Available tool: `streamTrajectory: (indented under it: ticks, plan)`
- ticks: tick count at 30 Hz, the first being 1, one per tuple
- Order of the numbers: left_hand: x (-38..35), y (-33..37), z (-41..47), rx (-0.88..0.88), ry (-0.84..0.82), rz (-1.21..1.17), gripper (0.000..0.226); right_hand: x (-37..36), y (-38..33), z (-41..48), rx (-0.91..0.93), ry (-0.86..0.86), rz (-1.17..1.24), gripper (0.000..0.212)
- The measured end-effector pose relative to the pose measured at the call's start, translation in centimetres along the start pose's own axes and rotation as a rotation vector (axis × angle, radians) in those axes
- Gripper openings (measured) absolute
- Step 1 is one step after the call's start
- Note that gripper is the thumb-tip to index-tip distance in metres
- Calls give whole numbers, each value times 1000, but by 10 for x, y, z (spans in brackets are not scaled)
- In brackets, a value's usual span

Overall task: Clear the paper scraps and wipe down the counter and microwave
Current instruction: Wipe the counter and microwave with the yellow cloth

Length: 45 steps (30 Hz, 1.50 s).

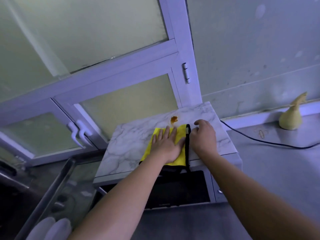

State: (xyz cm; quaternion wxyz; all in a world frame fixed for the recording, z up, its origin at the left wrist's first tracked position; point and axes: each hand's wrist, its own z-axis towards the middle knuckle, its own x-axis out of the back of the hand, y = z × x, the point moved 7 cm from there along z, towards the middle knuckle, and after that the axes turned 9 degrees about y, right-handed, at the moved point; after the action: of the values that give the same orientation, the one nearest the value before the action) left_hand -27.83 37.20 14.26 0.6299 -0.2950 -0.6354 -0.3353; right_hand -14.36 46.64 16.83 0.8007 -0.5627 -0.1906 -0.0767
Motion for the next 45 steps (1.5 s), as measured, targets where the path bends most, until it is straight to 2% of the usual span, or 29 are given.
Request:
streamTrajectory:
  ticks: [8,11,15,19,24,29,35,41,45]
  plan:
    - [1,-14,-54,-206,-14,-38,78,-2,-1,-1,20,-52,-96,25]
    - [4,-21,-79,-232,8,-45,84,-12,-6,-8,166,-121,-286,23]
    - [1,-35,-105,-235,13,51,104,-34,-17,-24,401,-238,-528,26]
    - [2,-41,-115,-239,117,139,86,-34,-17,-25,434,-229,-558,27]
    - [2,-59,-133,-286,209,29,64,-32,-18,-27,433,-268,-609,31]
    - [8,-127,-133,-75,240,-50,67,-36,-36,-45,683,-268,-632,27]
    - [16,-207,-117,102,138,-57,69,-30,-22,-48,491,-302,-706,32]
    - [13,-225,-82,86,46,-46,72,-30,-11,-52,313,-379,-822,53]
    - [12,-229,-48,58,27,-52,74,-34,-11,-56,264,-345,-891,53]
